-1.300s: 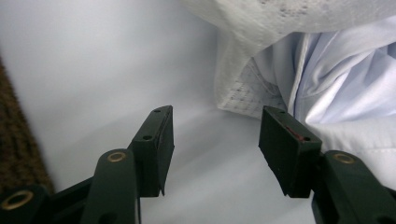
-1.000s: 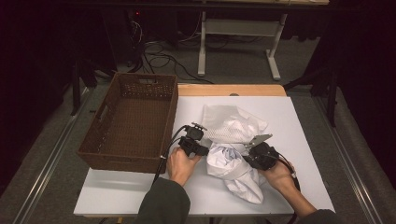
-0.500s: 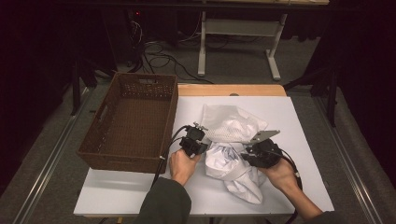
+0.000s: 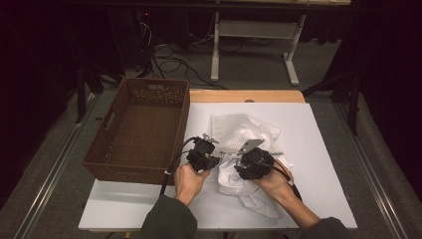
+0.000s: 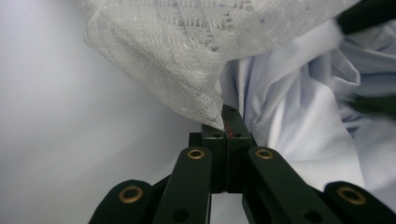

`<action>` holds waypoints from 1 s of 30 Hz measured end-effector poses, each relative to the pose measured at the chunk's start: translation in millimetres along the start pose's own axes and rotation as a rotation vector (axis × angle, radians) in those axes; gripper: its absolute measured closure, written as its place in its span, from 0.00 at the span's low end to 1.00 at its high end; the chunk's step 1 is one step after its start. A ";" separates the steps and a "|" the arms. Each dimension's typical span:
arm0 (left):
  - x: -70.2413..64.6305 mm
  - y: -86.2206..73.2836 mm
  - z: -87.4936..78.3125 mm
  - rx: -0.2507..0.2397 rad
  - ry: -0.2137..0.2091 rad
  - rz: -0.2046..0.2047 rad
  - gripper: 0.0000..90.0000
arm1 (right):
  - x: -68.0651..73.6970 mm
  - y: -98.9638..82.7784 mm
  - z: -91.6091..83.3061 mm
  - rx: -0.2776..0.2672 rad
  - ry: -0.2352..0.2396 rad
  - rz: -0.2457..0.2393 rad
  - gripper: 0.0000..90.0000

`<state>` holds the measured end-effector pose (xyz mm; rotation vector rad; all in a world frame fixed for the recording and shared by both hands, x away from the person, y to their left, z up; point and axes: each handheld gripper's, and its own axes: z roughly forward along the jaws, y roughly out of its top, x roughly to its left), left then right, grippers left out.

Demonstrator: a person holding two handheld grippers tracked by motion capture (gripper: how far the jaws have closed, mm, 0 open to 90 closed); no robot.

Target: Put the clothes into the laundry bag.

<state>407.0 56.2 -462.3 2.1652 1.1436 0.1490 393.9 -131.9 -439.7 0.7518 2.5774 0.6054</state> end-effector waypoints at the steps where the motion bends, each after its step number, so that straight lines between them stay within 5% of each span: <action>1: -0.7 -2.0 -1.6 -0.001 0.001 0.002 1.00 | -0.5 1.6 6.2 0.022 -0.019 -0.002 0.57; 6: 4.1 -11.8 -8.4 0.001 -0.010 -0.001 1.00 | -17.4 8.3 22.9 0.058 -0.046 0.035 0.88; 12: 3.8 -20.3 -8.1 0.008 -0.019 0.016 1.00 | -35.9 8.4 39.0 0.080 -0.115 0.092 0.94; 21: 4.0 -27.0 1.3 -0.007 -0.053 0.039 1.00 | -27.1 5.4 19.6 0.034 0.001 0.096 0.71; 30: 9.4 -30.1 0.4 -0.034 -0.057 0.009 0.99 | 9.3 4.6 -13.1 -0.020 0.042 0.032 0.48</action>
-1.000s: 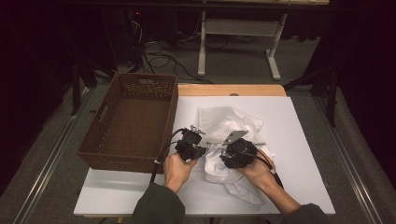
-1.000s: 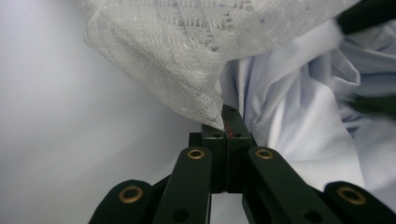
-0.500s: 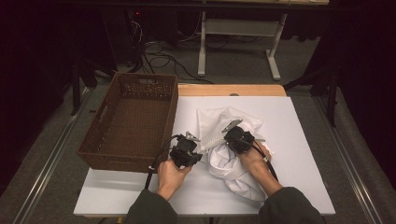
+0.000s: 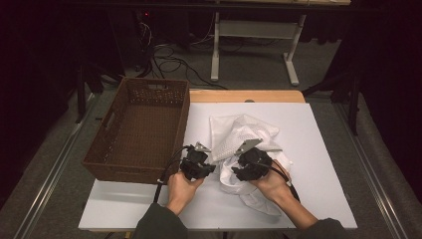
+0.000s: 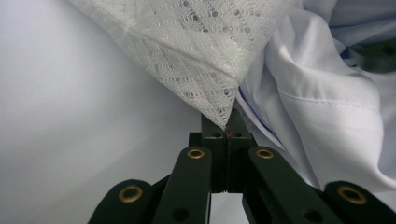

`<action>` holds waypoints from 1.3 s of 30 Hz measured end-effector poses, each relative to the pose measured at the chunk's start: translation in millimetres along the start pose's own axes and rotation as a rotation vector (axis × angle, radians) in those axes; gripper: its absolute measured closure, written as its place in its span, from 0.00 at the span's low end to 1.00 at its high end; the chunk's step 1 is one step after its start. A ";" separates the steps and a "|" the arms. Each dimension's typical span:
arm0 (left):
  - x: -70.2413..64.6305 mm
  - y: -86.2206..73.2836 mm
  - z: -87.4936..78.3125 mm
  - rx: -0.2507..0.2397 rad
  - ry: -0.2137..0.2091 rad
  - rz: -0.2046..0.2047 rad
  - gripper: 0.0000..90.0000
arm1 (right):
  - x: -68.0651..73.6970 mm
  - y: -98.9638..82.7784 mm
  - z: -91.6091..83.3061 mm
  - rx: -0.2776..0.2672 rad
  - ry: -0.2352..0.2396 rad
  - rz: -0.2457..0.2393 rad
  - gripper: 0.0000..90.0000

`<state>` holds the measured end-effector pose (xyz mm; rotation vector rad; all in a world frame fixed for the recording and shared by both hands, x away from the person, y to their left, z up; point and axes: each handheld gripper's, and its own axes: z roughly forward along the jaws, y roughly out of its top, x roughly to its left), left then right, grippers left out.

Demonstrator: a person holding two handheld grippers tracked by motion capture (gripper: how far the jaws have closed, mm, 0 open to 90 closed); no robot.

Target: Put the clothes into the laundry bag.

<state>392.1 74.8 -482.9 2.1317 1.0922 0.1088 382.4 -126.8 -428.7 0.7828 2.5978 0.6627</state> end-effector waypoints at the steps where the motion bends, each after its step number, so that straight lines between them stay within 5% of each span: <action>1: 0.1 0.0 0.5 0.001 0.000 0.001 0.99 | 4.1 -0.6 -3.6 -0.015 0.005 -0.005 0.47; 5: -0.1 -0.4 3.4 0.011 0.006 0.003 0.99 | 13.3 -3.0 0.7 0.000 0.021 -0.019 0.41; 8: -0.3 -1.0 3.7 0.015 0.008 0.006 0.99 | 10.7 -7.0 24.8 0.085 0.036 0.002 0.36; 13: 1.8 -1.5 3.0 0.021 0.009 0.004 0.99 | 4.2 -10.6 54.2 0.145 -0.013 0.008 0.35; 15: 2.1 -1.9 4.7 0.021 0.008 -0.001 0.99 | 5.2 -9.1 60.5 0.172 -0.017 -0.015 0.41; 18: 1.5 -2.0 5.5 0.025 0.006 0.000 0.99 | 4.5 -7.6 62.3 0.191 -0.009 -0.039 0.63; 21: 0.6 -2.0 5.7 0.031 0.007 0.008 0.99 | 1.8 -9.0 60.5 0.192 -0.031 -0.064 0.85; 23: 0.5 -1.9 5.4 0.032 0.005 0.012 0.99 | 0.2 -8.8 55.6 0.174 -0.035 -0.062 0.91; 31: 1.9 -1.5 5.0 0.037 0.002 0.014 1.00 | -26.4 -9.7 26.2 0.022 -0.050 0.064 0.93; 35: 1.2 -1.4 2.6 0.035 0.000 0.012 1.00 | -43.4 -14.2 30.0 0.018 -0.082 0.144 0.92; 39: -0.5 -1.2 2.3 0.024 -0.003 0.008 1.00 | -48.7 -17.3 43.3 0.041 -0.123 0.145 0.91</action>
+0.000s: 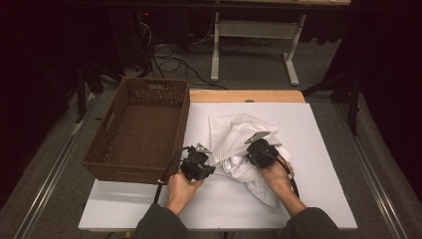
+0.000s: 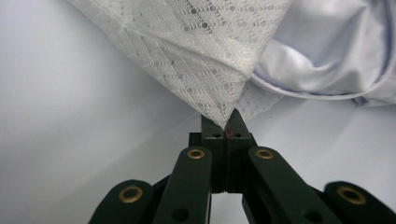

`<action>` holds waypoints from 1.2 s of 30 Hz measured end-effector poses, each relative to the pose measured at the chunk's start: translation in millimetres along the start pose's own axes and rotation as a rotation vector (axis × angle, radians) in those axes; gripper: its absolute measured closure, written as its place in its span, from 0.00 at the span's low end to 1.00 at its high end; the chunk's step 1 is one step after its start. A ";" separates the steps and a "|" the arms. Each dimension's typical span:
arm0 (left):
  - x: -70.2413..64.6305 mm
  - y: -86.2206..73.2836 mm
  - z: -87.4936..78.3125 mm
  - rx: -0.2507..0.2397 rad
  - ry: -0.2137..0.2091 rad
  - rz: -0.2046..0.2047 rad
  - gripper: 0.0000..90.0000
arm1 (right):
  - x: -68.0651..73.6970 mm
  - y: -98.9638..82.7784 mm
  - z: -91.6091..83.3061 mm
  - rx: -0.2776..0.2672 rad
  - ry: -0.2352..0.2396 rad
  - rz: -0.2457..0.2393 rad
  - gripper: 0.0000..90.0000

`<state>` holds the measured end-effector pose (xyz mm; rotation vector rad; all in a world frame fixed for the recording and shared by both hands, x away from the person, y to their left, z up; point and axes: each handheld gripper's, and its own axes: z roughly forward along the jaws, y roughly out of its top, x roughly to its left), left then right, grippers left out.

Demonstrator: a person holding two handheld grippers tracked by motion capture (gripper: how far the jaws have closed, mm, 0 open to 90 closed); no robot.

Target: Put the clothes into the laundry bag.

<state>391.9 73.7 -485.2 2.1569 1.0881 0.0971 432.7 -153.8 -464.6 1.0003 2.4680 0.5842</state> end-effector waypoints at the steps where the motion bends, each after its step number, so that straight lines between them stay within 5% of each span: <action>1: 0.4 0.0 0.0 -0.001 -0.002 -0.001 1.00 | 0.4 0.7 0.6 0.003 -0.001 -0.011 0.91; 3: 0.9 0.1 -0.7 -0.008 -0.006 -0.002 1.00 | 3.6 1.7 0.3 0.001 0.002 -0.007 0.85; 6: 1.9 0.9 -1.8 -0.017 -0.021 -0.009 0.99 | 6.7 0.5 -8.5 -0.004 0.060 0.025 0.66; 8: 2.8 0.9 -2.1 -0.015 -0.024 -0.009 0.99 | 14.7 -1.7 -19.8 -0.030 0.052 0.007 0.54; 13: 2.6 1.0 1.8 -0.013 -0.024 -0.017 0.97 | 29.4 -5.7 -43.3 -0.069 0.084 -0.050 0.44; 19: -0.5 1.6 -1.0 -0.024 -0.017 -0.010 0.99 | 42.0 1.2 -29.5 -0.045 0.114 -0.079 0.38; 22: -2.9 2.0 -1.9 -0.018 -0.024 0.003 0.99 | 47.2 8.7 -13.4 -0.021 0.095 -0.098 0.50; 24: -3.5 2.4 -2.3 -0.019 -0.027 0.010 0.99 | 45.6 12.2 -4.2 -0.010 0.052 -0.148 0.81; 26: -4.4 2.7 -4.7 -0.024 -0.028 0.009 1.00 | 37.1 15.1 -0.4 0.002 0.071 -0.126 0.98; 29: -5.4 2.5 -6.0 -0.008 -0.040 0.021 1.00 | 23.0 21.1 -4.3 -0.050 0.018 -0.081 1.00; 33: -7.8 1.8 -5.5 -0.005 -0.028 0.034 1.00 | 2.3 28.1 4.8 -0.028 -0.059 -0.017 1.00; 36: -2.9 1.3 -3.0 0.008 -0.028 0.017 1.00 | 1.2 28.8 15.2 -0.011 -0.058 -0.007 0.95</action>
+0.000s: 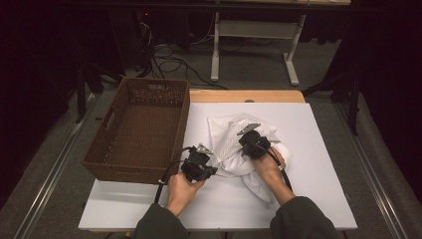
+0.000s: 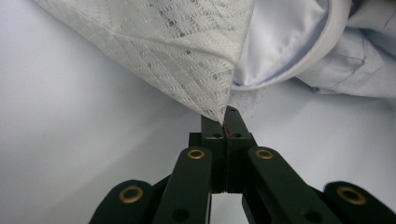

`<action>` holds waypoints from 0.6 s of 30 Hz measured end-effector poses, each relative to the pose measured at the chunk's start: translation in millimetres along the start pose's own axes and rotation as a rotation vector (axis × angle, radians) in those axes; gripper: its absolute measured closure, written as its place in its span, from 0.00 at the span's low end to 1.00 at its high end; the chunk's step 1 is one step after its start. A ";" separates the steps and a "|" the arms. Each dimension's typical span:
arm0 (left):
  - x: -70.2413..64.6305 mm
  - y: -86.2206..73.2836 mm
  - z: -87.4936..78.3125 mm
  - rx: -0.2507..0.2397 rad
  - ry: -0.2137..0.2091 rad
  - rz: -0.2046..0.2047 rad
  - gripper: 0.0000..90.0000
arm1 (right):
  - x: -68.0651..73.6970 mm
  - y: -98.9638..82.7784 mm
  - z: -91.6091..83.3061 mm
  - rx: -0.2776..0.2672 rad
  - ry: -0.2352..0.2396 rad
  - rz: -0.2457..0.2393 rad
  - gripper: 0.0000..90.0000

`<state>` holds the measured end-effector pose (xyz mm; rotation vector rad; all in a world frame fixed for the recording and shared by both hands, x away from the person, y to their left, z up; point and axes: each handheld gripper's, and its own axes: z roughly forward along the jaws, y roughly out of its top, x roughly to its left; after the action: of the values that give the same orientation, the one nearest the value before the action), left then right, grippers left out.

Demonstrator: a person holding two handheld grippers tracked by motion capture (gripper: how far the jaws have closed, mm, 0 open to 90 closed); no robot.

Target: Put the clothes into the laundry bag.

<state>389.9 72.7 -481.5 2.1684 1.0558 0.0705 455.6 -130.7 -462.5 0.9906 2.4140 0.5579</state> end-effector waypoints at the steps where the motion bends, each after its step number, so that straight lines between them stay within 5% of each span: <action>1: 1.6 -0.6 1.1 0.001 -0.004 -0.008 1.00 | 3.2 -0.3 0.4 0.004 0.010 -0.012 0.89; 4: 2.2 -0.7 2.7 -0.005 -0.006 -0.016 1.00 | 9.1 -4.4 -8.3 -0.013 0.077 -0.022 0.72; 7: 2.2 -0.3 2.7 -0.011 -0.007 -0.019 0.99 | 14.2 -12.0 -23.3 -0.029 0.096 -0.039 0.61; 13: 1.7 -0.5 3.4 -0.008 0.008 -0.015 0.99 | 24.4 -23.8 -62.2 -0.097 0.121 -0.075 0.53; 18: 0.7 0.7 3.5 -0.004 0.002 -0.016 0.99 | 43.0 -30.5 -69.6 -0.124 0.198 -0.118 0.47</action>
<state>392.0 70.8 -483.9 2.1561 1.0729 0.0673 373.2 -132.4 -433.8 0.7668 2.5543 0.7847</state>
